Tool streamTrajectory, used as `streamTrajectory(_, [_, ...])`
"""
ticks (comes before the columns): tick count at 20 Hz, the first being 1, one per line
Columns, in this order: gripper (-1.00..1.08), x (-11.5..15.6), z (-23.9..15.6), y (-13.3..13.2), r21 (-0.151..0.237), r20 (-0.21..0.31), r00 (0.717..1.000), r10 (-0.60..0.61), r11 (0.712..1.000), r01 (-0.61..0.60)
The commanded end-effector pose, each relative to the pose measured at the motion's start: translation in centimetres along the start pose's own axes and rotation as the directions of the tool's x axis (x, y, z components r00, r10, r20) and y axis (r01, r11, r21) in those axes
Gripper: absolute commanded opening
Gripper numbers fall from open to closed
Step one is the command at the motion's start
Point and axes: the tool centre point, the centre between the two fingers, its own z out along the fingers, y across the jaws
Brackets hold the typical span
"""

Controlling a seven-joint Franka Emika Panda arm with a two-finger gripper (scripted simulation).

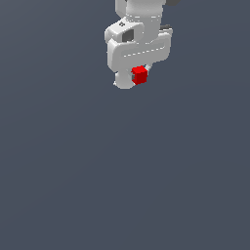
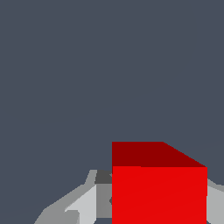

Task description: Pick up the red cube and move it to a goal position.

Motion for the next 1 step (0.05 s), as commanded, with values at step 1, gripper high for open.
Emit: streamTrajectory(1, [-1.00,0.04,0.05,0.06,0.000,0.000,1.000,0.000,1.000,0.000])
